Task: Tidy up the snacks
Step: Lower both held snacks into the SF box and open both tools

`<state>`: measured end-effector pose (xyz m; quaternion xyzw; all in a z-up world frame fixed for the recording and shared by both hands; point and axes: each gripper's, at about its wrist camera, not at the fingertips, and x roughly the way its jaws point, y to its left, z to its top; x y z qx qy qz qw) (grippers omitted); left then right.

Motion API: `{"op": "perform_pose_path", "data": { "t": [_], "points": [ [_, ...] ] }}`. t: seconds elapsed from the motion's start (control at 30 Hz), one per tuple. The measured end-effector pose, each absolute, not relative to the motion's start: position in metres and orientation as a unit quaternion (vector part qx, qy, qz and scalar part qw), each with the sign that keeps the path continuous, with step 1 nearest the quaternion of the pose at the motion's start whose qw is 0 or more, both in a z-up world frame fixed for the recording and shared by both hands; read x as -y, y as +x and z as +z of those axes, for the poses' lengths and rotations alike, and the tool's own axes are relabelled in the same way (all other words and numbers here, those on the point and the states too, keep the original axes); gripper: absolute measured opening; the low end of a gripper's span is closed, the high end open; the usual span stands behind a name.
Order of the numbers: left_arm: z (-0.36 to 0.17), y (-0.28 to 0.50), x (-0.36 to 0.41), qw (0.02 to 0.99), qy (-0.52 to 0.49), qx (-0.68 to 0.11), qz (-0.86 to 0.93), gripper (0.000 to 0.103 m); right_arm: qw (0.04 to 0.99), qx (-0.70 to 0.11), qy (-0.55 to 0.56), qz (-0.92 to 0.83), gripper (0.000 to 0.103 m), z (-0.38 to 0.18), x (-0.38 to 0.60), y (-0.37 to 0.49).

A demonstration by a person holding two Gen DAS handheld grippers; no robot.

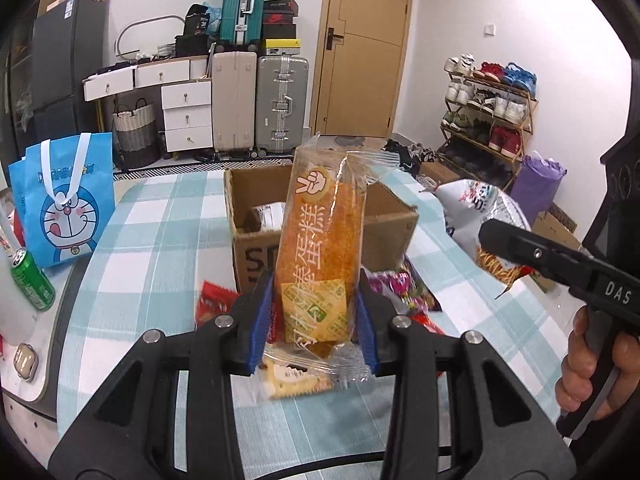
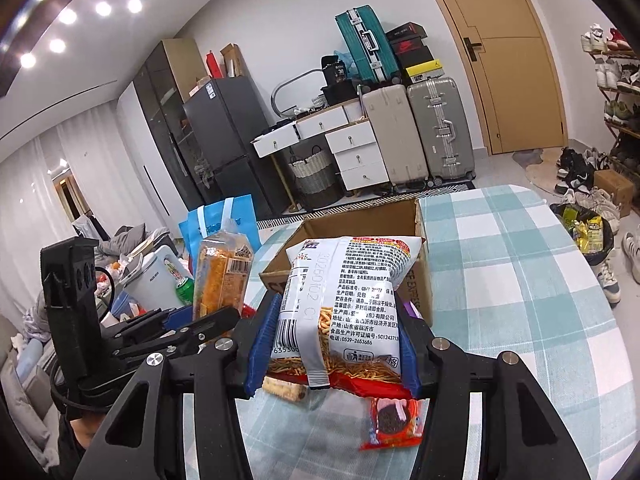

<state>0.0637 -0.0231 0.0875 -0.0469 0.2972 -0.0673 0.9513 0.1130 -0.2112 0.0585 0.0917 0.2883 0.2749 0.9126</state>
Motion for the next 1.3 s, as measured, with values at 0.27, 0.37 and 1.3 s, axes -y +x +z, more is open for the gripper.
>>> {"op": "perform_pose_path", "data": {
  "t": [0.27, 0.37, 1.3],
  "points": [
    [0.09, 0.107, 0.017, 0.946, -0.044, -0.319, -0.047, 0.034, 0.908, -0.31, 0.103, 0.261, 0.052, 0.059, 0.197, 0.156],
    [0.085, 0.126, 0.014, 0.943, -0.045, -0.328, -0.036, 0.034, 0.906, -0.319, 0.104, 0.257, 0.052, 0.056, 0.191, 0.172],
    [0.057, 0.223, 0.002, 0.932, -0.063, -0.356, -0.031, 0.036, 0.897, -0.362, 0.098, 0.236, 0.054, 0.035, 0.164, 0.269]
  ]
}}
